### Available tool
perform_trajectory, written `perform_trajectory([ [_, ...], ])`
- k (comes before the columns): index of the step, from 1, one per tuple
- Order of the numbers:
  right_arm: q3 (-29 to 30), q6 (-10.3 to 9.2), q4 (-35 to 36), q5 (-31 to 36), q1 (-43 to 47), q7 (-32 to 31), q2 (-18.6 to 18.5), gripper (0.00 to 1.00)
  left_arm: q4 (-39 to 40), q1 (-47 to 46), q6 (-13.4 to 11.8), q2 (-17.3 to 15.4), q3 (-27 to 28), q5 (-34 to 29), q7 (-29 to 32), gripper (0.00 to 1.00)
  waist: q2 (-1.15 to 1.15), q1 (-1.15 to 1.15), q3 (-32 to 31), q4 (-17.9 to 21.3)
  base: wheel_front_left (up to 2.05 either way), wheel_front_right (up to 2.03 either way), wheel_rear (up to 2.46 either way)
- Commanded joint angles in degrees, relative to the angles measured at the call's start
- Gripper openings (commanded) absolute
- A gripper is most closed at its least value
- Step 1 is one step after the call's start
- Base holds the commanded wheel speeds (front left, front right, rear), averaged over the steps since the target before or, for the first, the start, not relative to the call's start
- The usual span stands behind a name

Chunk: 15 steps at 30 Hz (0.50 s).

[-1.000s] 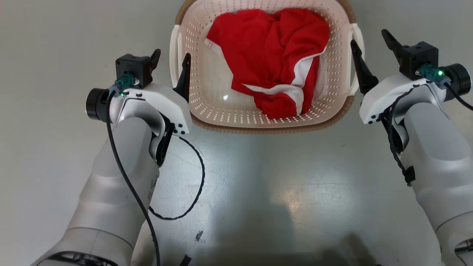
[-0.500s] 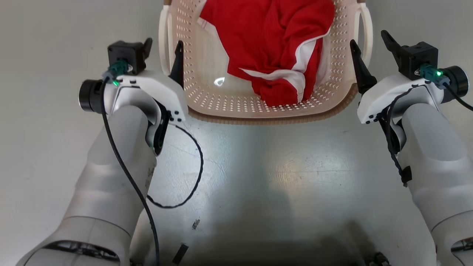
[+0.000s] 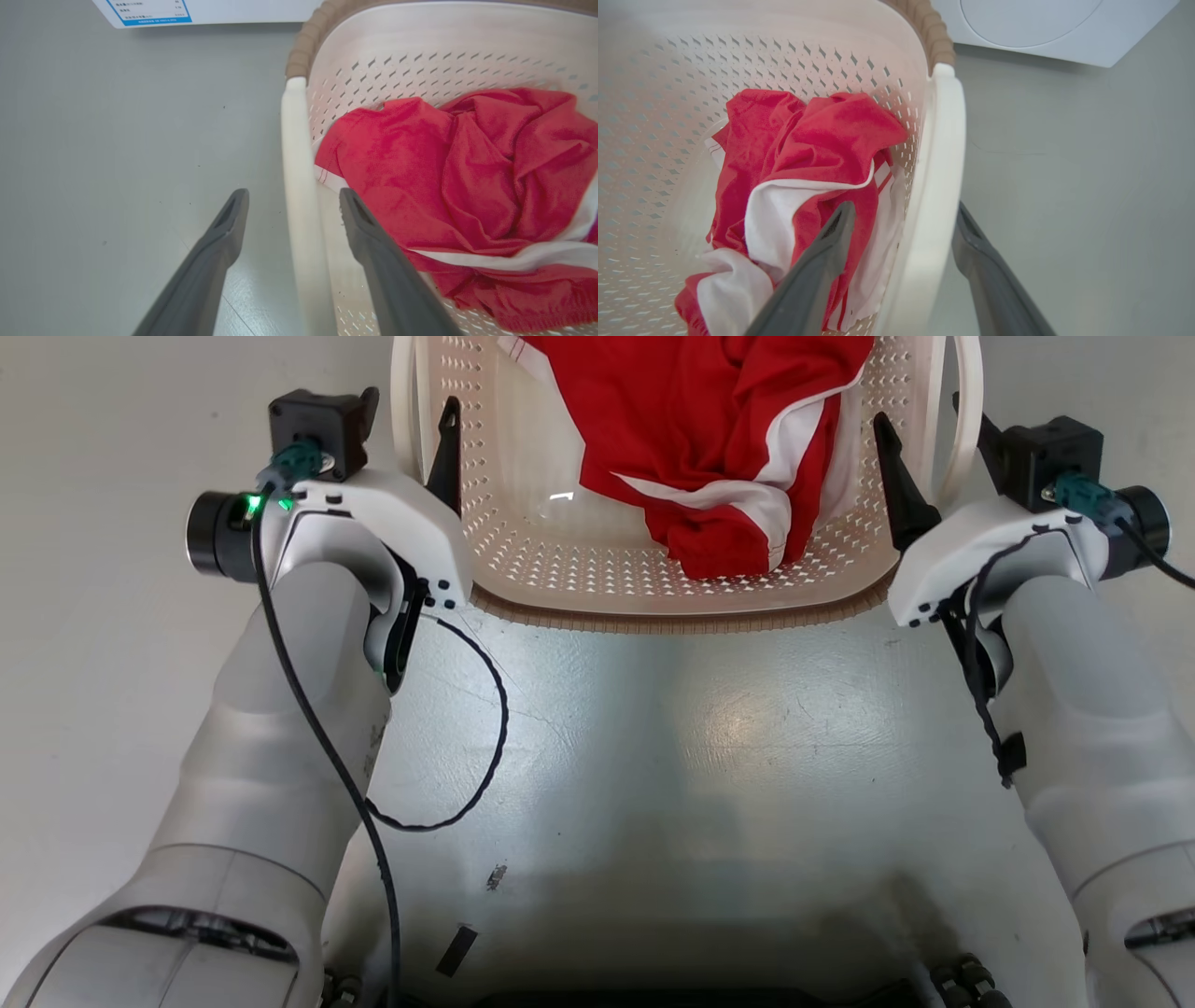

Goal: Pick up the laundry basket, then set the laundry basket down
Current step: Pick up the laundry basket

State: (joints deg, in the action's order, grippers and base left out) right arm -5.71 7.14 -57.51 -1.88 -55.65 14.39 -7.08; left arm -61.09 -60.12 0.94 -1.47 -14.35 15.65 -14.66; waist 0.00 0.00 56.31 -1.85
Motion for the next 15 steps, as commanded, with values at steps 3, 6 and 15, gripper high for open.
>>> perform_trajectory([
  [3, 0.26, 0.35, -2.14, -0.85, -0.29, 0.61, 1.81, 1.0, -0.82, -0.66, -0.48, -1.41, -0.18, -0.65, -0.34, 1.0, 0.0, 0.0, 0.47, 0.0, 0.0, 0.0, 0.0],
  [6, 1.3, 0.35, -5.26, -1.06, -2.41, 0.61, 2.49, 1.0, -1.96, -1.71, -0.61, -1.41, -0.92, -0.01, -0.34, 1.0, 0.0, 0.0, 0.77, 0.05, 0.0, 0.0, 0.0],
  [15, 2.98, 0.35, -9.28, -0.09, -5.92, 0.61, 3.74, 1.0, -4.84, -3.98, -1.11, -1.41, -3.44, 3.09, -0.34, 1.0, 0.0, 0.0, 1.11, 0.15, 0.0, 0.0, 0.0],
])
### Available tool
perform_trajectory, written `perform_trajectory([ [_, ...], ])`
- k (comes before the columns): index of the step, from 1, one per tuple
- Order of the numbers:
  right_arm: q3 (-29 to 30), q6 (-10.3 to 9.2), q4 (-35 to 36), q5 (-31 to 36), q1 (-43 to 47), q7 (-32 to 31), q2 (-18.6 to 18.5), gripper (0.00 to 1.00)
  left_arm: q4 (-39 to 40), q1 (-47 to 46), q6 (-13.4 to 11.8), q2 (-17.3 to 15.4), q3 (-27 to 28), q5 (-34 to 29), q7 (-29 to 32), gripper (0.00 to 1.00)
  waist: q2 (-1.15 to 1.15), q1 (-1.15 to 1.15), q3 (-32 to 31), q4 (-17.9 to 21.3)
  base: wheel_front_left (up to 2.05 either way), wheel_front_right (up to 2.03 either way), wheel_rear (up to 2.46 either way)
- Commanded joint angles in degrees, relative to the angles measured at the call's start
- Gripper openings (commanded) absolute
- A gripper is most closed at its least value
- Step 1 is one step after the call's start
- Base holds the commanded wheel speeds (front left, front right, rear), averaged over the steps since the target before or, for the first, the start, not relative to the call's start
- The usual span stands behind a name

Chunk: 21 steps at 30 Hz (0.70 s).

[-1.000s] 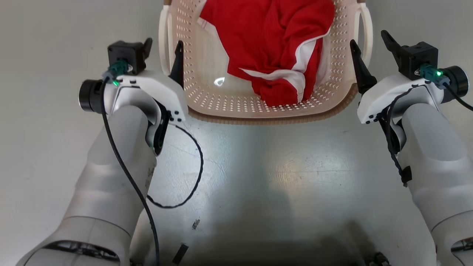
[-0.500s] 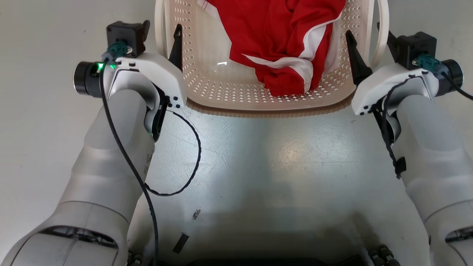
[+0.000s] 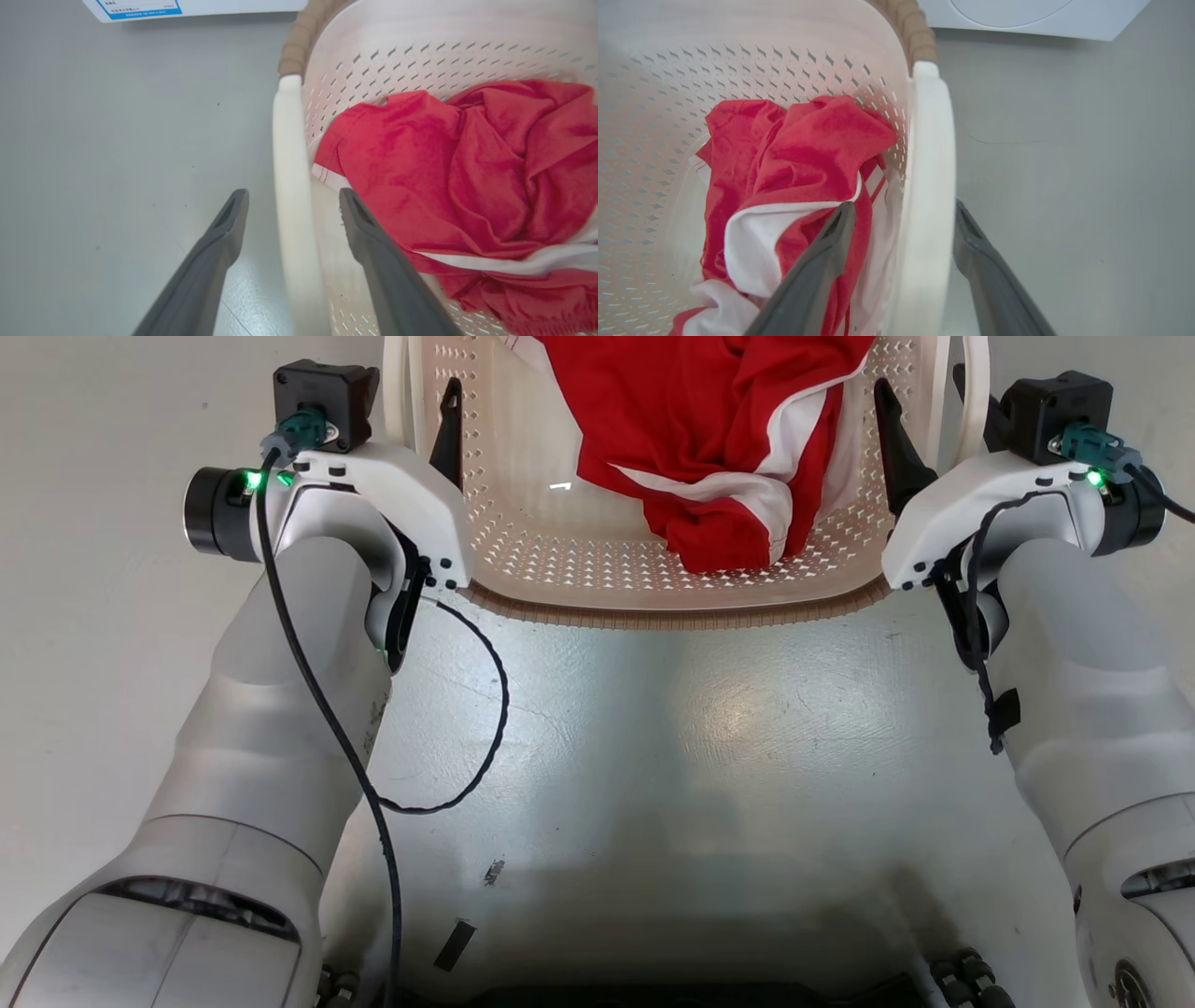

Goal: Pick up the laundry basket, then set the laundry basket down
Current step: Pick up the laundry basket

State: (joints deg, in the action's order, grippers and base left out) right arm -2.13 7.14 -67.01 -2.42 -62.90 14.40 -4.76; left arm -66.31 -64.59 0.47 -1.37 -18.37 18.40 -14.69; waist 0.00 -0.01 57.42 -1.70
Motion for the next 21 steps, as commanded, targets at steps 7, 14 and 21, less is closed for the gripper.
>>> perform_trajectory([
  [7, 0.39, 0.35, -0.57, 1.26, 0.96, 0.6, 1.73, 1.0, -0.54, -0.06, -1.12, -1.51, -1.34, 1.41, -0.3, 1.0, 0.0, 0.0, 0.04, 0.15, 0.0, 0.0, 0.0],
  [14, 1.0, 0.35, -0.37, 1.68, 1.07, 0.6, 1.85, 1.0, -2.21, -0.76, -1.36, -1.51, -2.42, 2.2, -0.3, 1.0, 0.0, 0.0, 0.11, 0.47, 0.0, 0.0, 0.0],
  [21, -0.64, 0.35, -0.33, -0.28, 1.72, 0.6, 1.87, 1.0, -2.84, -1.17, -1.33, -1.51, -3.92, 3.16, -0.3, 1.0, 0.0, 0.0, -0.04, 0.35, 0.0, 0.0, 0.0],
])
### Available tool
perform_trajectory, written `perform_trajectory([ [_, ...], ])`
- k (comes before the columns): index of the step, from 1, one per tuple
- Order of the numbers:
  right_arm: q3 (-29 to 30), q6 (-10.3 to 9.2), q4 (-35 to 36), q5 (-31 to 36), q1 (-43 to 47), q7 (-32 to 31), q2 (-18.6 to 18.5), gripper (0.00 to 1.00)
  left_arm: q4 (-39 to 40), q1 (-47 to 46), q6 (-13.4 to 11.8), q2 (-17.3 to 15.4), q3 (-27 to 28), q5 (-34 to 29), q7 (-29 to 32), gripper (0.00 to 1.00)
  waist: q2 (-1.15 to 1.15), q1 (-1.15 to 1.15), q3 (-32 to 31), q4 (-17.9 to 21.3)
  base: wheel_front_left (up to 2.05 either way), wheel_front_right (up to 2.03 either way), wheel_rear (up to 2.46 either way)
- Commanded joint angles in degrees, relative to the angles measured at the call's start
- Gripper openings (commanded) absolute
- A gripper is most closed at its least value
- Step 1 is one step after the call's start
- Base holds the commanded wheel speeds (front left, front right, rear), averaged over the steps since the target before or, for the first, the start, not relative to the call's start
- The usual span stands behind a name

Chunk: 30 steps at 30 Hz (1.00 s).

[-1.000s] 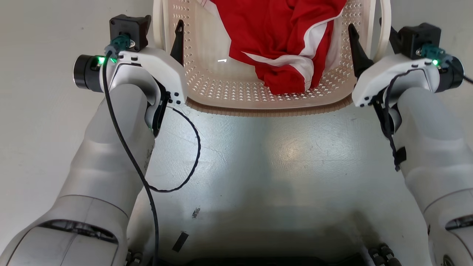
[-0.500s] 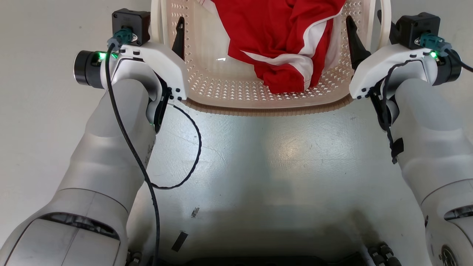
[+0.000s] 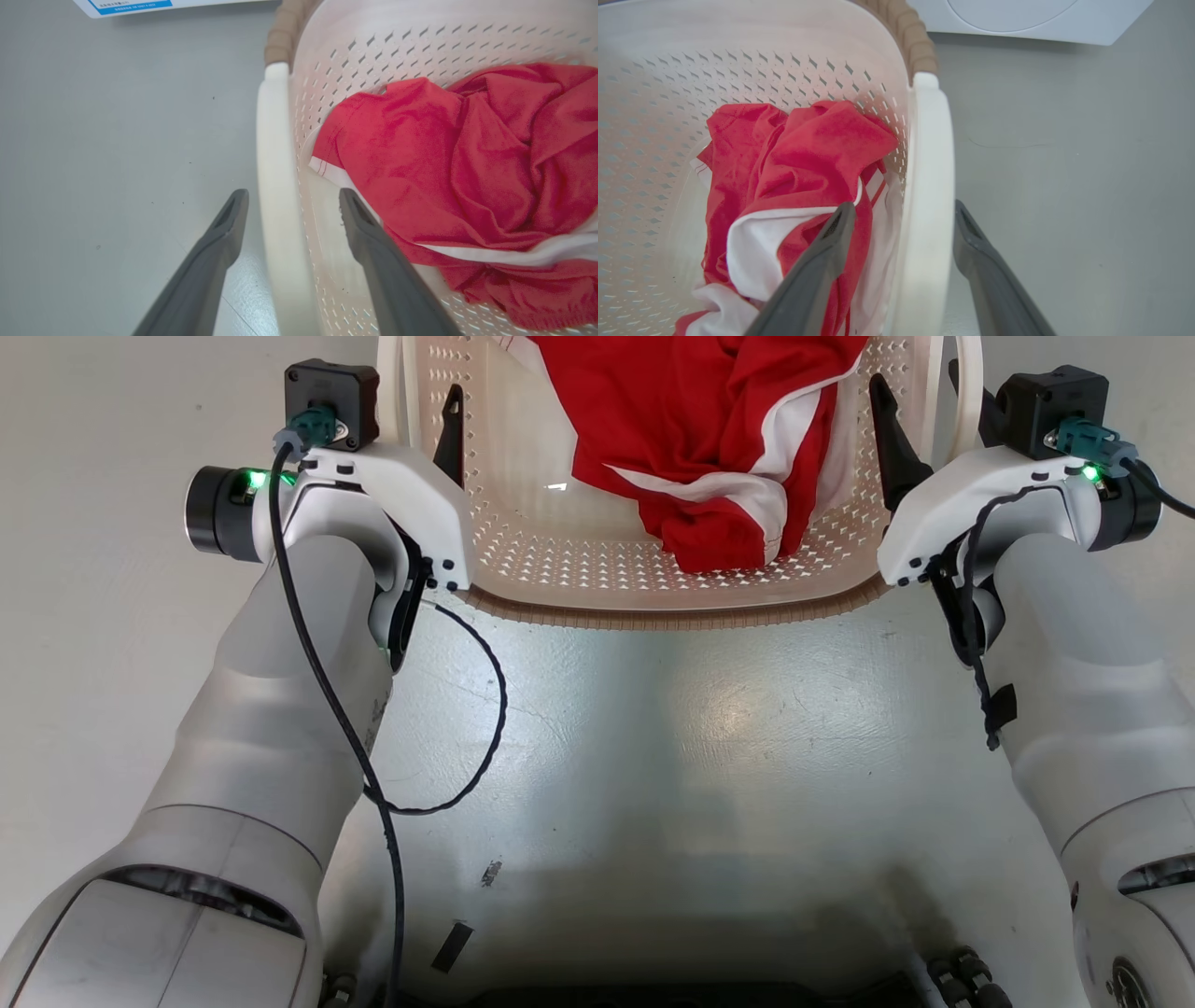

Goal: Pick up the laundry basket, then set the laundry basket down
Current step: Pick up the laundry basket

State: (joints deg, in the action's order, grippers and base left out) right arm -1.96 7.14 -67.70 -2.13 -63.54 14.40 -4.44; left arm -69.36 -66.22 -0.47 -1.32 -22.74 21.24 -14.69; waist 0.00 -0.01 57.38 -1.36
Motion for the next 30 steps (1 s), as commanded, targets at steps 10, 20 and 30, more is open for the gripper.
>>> perform_trajectory([
  [10, -3.64, 0.35, 0.18, -3.83, 2.54, 0.6, 1.56, 1.0, -0.95, -0.05, -1.01, -1.55, -0.54, 0.43, -0.3, 1.0, 0.0, 0.0, -0.15, 0.6, 0.0, 0.0, 0.0],
  [20, -7.45, 0.35, -0.98, -8.12, 3.36, 0.59, 1.56, 0.0, -1.16, -0.22, -0.67, -1.58, -0.98, 0.01, -0.3, 0.0, 0.0, 0.0, -0.61, 0.65, 0.0, 0.0, 0.0],
  [30, -12.91, 0.35, -3.9, -10.81, 5.08, 0.22, 1.56, 0.0, -1.81, 3.29, -1.51, -1.57, -1.25, 0.5, -0.3, 0.0, 0.0, 0.0, -4.82, 1.07, 0.0, 0.0, 0.0],
])
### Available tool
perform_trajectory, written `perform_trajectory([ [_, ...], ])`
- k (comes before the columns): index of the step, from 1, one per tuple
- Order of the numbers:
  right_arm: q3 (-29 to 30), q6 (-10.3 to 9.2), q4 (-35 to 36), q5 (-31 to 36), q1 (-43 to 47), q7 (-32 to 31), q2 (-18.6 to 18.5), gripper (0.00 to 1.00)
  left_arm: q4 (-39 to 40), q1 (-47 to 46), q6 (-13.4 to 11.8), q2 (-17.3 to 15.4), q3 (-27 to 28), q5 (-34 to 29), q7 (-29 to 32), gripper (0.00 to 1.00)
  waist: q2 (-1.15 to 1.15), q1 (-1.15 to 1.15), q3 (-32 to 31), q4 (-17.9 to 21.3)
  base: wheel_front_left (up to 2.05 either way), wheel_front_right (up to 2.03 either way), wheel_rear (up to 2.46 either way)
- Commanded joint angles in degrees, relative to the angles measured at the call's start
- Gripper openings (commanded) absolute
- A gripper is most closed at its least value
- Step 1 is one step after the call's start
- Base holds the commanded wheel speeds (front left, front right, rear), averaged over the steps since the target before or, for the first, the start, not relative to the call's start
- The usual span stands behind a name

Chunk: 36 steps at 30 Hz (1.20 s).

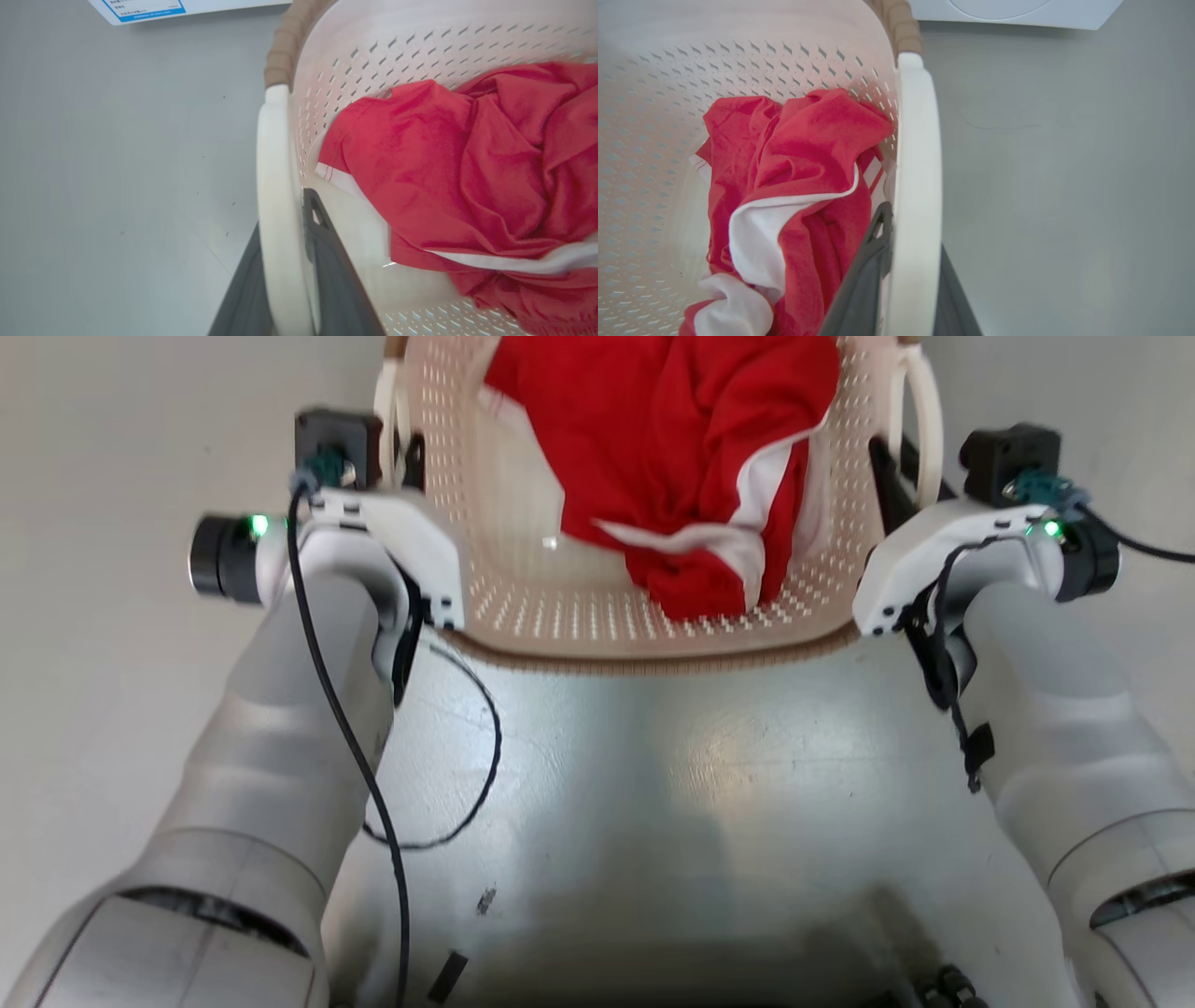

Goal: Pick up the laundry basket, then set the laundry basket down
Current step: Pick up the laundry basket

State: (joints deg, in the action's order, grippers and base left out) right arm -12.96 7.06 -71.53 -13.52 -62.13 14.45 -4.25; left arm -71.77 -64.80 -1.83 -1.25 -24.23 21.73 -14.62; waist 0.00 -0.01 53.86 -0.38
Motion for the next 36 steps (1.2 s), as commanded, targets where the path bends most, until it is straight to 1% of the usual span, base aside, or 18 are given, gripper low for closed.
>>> perform_trajectory([
  [1, -2.66, 0.43, -0.32, 0.42, 4.09, -0.28, 1.37, 0.0, 0.47, 2.38, -0.15, -1.65, 0.05, 0.16, -0.38, 0.0, 0.0, 0.0, -2.06, 0.12, 0.0, 0.0, 0.0],
  [6, -7.33, 0.43, -0.57, -1.63, 7.12, -3.43, 1.37, 0.0, -0.35, 5.31, -0.23, -1.64, -0.94, 1.38, -0.38, 0.0, 0.0, 0.0, -6.71, 0.72, 0.0, 0.0, 0.0],
  [11, -12.71, 0.43, 1.38, -5.86, 11.38, -7.76, 1.37, 0.0, -0.96, 9.25, -0.66, -1.64, -0.95, 3.33, -0.38, 0.0, 0.0, 0.0, -12.95, 1.84, 0.0, 0.0, 0.0],
  [18, -20.18, 0.43, 3.34, -10.9, 18.52, -12.61, 1.37, 0.0, -1.62, 17.3, -0.55, -1.64, -1.11, 6.27, -0.38, 0.0, 0.0, 0.0, -25.14, 3.71, 0.0, 0.0, 0.0],
  [19, -20.18, 0.43, 3.34, -10.9, 18.52, -12.61, 1.37, 0.0, -1.62, 17.3, -0.55, -1.64, -1.11, 6.27, -0.38, 0.0, 0.0, 0.0, -25.14, 3.71, 0.0, 0.0, 0.0],
  [23, -23.9, 0.43, 4.07, -13.34, 22.94, -15.08, 1.37, 0.0, -1.8, 23.29, -0.3, -1.64, -1.81, 8.57, -0.27, 0.0, 0.0, 0.0, -33.18, 5.07, 0.0, 0.0, 0.0],
  [29, -28.92, 0.43, 5.32, -16.83, 30.22, -19.48, 1.37, 0.0, -1.66, 31.84, -0.69, -1.63, -4.26, 11.98, 1.46, 0.0, 0.0, 0.0, -43.7, 6.65, 0.0, 0.0, 0.0],
  [32, -31.72, 0.43, 6.9, -18.44, 33.17, -21.65, 1.37, 0.0, -1.74, 34.69, -0.61, -1.63, -5.42, 13.0, 2.2, 0.0, 0.0, 0.0, -47.14, 7.38, 0.0, 0.0, 0.0],
  [36, -34.84, 0.43, 8.2, -19.78, 35.44, -23.64, 1.37, 0.0, -1.78, 37.26, -0.24, -1.63, -7.16, 13.73, 2.33, 0.0, 0.0, 0.0, -50.15, 8.3, 0.0, 0.0, 0.0],
])
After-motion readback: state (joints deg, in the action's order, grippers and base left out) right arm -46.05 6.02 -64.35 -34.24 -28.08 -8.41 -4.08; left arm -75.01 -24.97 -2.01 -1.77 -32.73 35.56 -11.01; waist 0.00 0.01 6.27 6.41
